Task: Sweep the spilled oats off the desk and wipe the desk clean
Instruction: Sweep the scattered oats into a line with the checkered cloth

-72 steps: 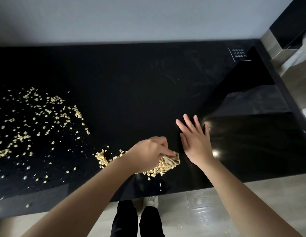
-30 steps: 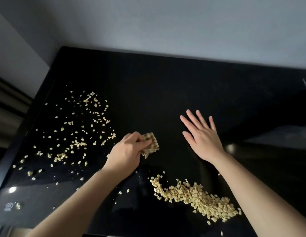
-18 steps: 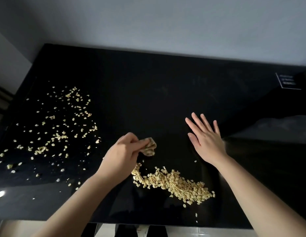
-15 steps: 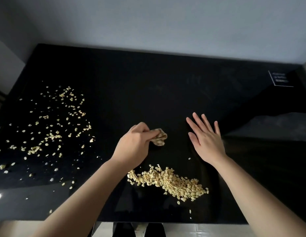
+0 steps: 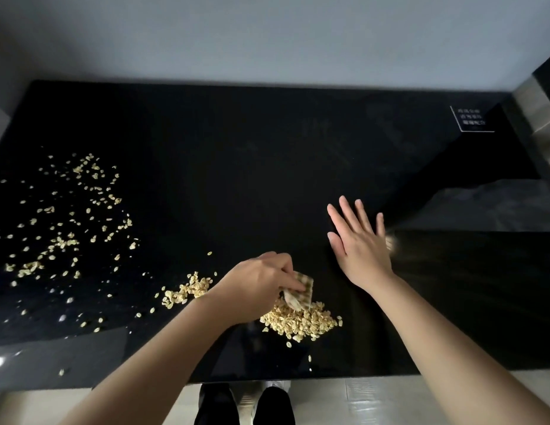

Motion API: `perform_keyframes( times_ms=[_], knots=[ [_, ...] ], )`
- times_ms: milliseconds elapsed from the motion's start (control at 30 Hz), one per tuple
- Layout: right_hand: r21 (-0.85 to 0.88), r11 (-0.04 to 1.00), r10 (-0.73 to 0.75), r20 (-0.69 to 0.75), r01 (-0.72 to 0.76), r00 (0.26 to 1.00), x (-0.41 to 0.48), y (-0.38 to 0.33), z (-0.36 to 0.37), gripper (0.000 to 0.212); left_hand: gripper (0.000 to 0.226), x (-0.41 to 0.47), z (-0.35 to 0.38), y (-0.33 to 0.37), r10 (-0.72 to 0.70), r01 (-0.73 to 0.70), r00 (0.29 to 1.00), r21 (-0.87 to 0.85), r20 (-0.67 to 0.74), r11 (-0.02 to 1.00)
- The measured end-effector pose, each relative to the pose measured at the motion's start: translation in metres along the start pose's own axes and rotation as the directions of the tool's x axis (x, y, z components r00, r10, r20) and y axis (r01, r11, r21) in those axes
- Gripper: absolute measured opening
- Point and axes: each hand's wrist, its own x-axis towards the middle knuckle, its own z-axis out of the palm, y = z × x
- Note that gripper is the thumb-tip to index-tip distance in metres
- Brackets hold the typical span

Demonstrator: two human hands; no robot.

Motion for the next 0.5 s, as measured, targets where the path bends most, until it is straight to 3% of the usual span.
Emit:
perform_keyframes(
  times_ms=[100,167,233,333,500],
  knots=[
    [-0.033,0.998,-0.055,0.033,0.056,0.998,0.004,-0.012,-0.001,0.061,0.041,-0.02,-0.028,-0.017,-0.118,0.112,0.971,-0.043,-0.206,0.993],
    [-0.035,0.992,-0.123,0.041,0.124,0.992,0.011,-0.026,-0.003,0.062,0.043,-0.033,-0.049,-0.04,-0.251,0.245,0.891,-0.063,-0.379,0.967],
    [-0.028,0.986,-0.165,0.052,0.167,0.985,0.02,-0.042,-0.005,0.063,0.043,-0.046,-0.064,-0.063,-0.396,0.409,0.794,-0.075,-0.461,0.909],
    [-0.014,0.981,-0.194,0.064,0.195,0.979,0.031,-0.062,-0.005,0.065,0.042,-0.059,-0.061,-0.078,-0.482,0.508,0.785,-0.041,-0.388,0.86],
    [0.004,0.958,-0.287,0.085,0.288,0.954,0.048,-0.099,-0.004,0.061,0.048,-0.083,-0.033,-0.063,-0.41,0.419,0.865,-0.03,-0.289,0.907]
  ],
)
